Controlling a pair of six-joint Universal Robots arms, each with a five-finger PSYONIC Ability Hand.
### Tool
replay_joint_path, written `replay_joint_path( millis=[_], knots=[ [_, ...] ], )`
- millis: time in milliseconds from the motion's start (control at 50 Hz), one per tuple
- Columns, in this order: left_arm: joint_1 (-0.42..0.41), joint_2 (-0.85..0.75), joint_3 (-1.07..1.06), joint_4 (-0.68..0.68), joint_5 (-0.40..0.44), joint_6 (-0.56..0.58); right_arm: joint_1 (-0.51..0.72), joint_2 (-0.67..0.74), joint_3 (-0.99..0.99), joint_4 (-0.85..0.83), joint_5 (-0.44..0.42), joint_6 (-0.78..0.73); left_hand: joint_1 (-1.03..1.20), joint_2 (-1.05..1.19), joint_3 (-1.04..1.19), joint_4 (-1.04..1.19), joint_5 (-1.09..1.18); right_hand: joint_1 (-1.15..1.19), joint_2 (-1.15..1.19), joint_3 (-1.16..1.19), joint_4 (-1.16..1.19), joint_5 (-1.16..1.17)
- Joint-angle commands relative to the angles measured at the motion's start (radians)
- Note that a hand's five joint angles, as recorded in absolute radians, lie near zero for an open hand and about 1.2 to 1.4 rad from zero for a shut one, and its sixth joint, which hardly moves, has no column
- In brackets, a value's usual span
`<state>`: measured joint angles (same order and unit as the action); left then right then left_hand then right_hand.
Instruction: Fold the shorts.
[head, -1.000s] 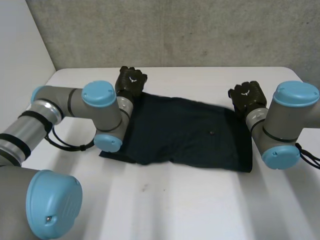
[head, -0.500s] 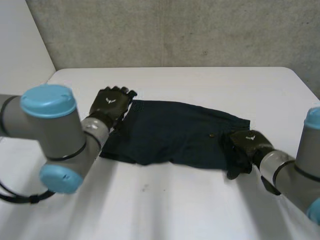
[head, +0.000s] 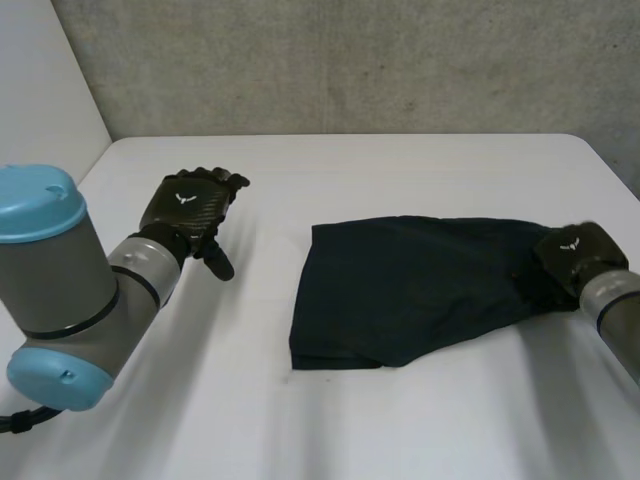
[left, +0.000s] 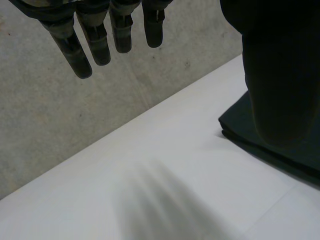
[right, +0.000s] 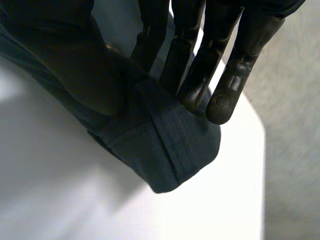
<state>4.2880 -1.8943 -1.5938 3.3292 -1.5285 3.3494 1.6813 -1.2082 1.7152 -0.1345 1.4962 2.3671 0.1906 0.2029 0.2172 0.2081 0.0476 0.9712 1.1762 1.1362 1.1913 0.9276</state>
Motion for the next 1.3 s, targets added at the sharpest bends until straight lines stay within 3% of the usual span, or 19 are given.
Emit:
replay_joint_path(
  millis=[20, 120, 160, 240, 320, 360, 380, 440, 460, 520, 540, 600, 680, 740, 840, 1000, 1060, 1160, 1300],
  knots=[
    [0.018, 0.064, -0.055, 0.001, 0.028, -0.001, 0.285, 0.016, -0.183, 0.012, -0.016, -0.29, -0.015, -0.028, -0.042, -0.033, -0.047, 0.425, 0.22, 0.26, 0.205, 0.294],
    [0.019, 0.078, -0.067, 0.003, 0.028, -0.004, 0.49, 0.134, -0.295, -0.01, -0.102, -0.377, -0.015, -0.028, -0.042, -0.033, -0.047, 0.425, 0.22, 0.26, 0.205, 0.294],
    [0.019, 0.078, -0.067, 0.001, 0.028, -0.004, 0.573, 0.194, -0.321, -0.001, -0.196, -0.411, -0.015, -0.028, -0.042, -0.033, -0.047, 0.425, 0.22, 0.26, 0.205, 0.294],
    [0.026, 0.081, -0.067, 0.003, 0.028, -0.004, 0.626, 0.294, -0.328, 0.004, -0.313, -0.428, -0.015, -0.028, -0.042, -0.033, -0.047, 0.425, 0.22, 0.26, 0.205, 0.294],
    [0.032, 0.081, -0.066, 0.007, 0.03, -0.004, 0.626, 0.292, -0.316, 0.004, -0.34, -0.408, -0.015, -0.028, -0.042, -0.033, -0.047, 0.417, 0.212, 0.252, 0.197, 0.286],
    [0.033, 0.08, -0.055, 0.013, 0.03, -0.004, 0.626, 0.269, -0.316, 0.006, -0.337, -0.382, -0.015, -0.028, -0.042, -0.033, -0.047, -0.109, -0.314, -0.274, -0.329, -0.24],
    [0.035, 0.08, -0.051, 0.015, 0.03, -0.004, 0.62, 0.245, -0.307, 0.004, -0.338, -0.323, -0.015, -0.028, -0.042, -0.033, -0.047, -0.498, -0.703, -0.663, -0.718, -0.629],
    [0.033, 0.072, -0.018, 0.03, 0.03, -0.005, 0.592, 0.19, -0.295, 0.0, -0.347, -0.16, -0.012, -0.025, -0.039, -0.03, -0.044, -0.663, -0.868, -0.828, -0.883, -0.794],
    [0.032, 0.069, -0.008, 0.035, 0.028, -0.005, 0.559, 0.129, -0.284, -0.004, -0.343, 0.006, -0.012, -0.025, -0.039, -0.03, -0.044, -0.797, -1.002, -0.962, -1.017, -0.928],
    [0.023, 0.058, 0.04, 0.052, 0.028, -0.021, 0.517, 0.052, -0.269, -0.005, -0.333, 0.226, -0.012, -0.025, -0.039, -0.03, -0.044, -0.797, -1.002, -0.962, -1.017, -0.928],
    [0.018, 0.052, 0.054, 0.053, 0.028, -0.031, 0.49, 0.004, -0.26, -0.005, -0.329, 0.383, -0.009, -0.022, -0.036, -0.027, -0.041, -0.797, -1.002, -0.962, -1.017, -0.928],
    [-0.004, 0.021, 0.118, 0.046, 0.028, -0.094, 0.431, -0.04, -0.255, -0.007, -0.315, 0.628, 0.005, -0.007, -0.021, -0.012, -0.026, -0.797, -1.002, -0.962, -1.017, -0.928],
    [-0.062, -0.054, 0.198, 0.041, 0.047, -0.162, 0.353, -0.044, -0.272, 0.019, -0.307, 0.777, 0.005, -0.007, -0.021, -0.012, -0.026, -0.797, -1.002, -0.962, -1.017, -0.928],
    [-0.122, -0.13, 0.271, 0.012, 0.06, -0.171, 0.328, -0.033, -0.289, 0.055, -0.304, 0.774, 0.011, -0.001, -0.015, -0.006, -0.02, -0.797, -1.002, -0.962, -1.017, -0.928],
    [-0.186, -0.302, 0.412, -0.11, 0.062, -0.168, 0.317, 0.133, -0.423, 0.208, -0.246, 0.765, 0.026, 0.013, -0.001, 0.008, -0.006, -0.797, -1.002, -0.962, -1.017, -0.928],
    [-0.189, -0.517, 0.604, -0.348, 0.038, -0.133, 0.325, 0.326, -0.565, 0.328, -0.137, 0.589, 0.043, 0.031, 0.017, 0.026, 0.012, -0.797, -1.002, -0.962, -1.017, -0.928],
    [-0.189, -0.543, 0.626, -0.404, -0.007, -0.113, 0.325, 0.372, -0.583, 0.335, -0.117, 0.523, 0.058, 0.046, 0.032, 0.041, 0.027, -0.797, -1.002, -0.962, -1.017, -0.928],
    [-0.195, -0.552, 0.62, -0.458, -0.154, -0.047, 0.325, 0.407, -0.586, 0.335, -0.114, 0.465, 0.061, 0.049, 0.035, 0.044, 0.03, -0.797, -1.002, -0.962, -1.017, -0.928],
    [-0.223, -0.508, 0.572, -0.465, -0.183, -0.016, 0.327, 0.395, -0.586, 0.335, -0.128, 0.393, 0.064, 0.052, 0.037, 0.047, 0.032, -0.797, -1.002, -0.962, -1.017, -0.928]
  ],
)
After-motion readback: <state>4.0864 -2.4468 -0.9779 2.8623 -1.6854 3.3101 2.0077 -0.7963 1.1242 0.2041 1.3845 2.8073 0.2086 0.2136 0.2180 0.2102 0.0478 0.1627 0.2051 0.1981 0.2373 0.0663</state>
